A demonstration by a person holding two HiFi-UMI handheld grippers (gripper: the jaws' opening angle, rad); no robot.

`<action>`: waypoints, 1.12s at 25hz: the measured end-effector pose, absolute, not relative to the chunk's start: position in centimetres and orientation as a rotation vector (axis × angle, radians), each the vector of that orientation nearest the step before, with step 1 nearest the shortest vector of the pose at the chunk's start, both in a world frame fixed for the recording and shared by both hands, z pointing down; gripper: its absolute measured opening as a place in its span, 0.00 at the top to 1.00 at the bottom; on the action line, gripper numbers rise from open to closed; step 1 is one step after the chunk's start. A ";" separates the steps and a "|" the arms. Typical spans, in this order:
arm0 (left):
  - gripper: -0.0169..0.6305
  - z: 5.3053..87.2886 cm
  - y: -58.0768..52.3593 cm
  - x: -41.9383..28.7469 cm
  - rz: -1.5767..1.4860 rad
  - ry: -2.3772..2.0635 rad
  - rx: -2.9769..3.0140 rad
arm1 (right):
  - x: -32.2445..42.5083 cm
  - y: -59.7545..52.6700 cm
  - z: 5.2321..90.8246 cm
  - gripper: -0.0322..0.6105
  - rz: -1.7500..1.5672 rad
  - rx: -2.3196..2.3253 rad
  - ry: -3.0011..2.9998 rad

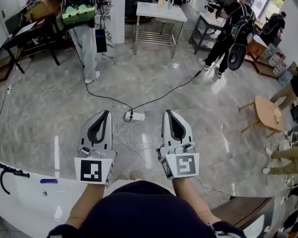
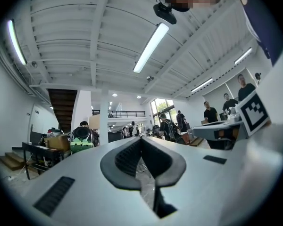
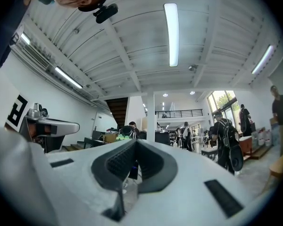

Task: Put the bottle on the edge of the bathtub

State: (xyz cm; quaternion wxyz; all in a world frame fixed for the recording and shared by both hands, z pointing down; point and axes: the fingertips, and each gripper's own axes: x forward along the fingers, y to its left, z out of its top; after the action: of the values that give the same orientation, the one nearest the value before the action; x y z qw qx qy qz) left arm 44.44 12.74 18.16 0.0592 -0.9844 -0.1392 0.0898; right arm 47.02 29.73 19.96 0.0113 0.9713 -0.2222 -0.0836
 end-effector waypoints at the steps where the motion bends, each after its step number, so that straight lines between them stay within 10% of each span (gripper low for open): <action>1: 0.97 18.1 12.8 44.5 0.275 -0.413 -2.981 | 47.1 29.8 20.0 0.95 -0.262 3.031 -0.700; 28: 0.97 18.5 14.0 43.5 0.289 -0.329 -2.963 | 47.2 30.4 20.8 0.95 -0.270 3.029 -0.795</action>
State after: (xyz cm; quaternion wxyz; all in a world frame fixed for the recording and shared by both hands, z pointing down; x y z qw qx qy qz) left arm 43.52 13.96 18.52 0.0730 -0.9866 -0.1097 0.0962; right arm 47.18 30.35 20.84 -0.0005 0.9637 -0.2528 -0.0858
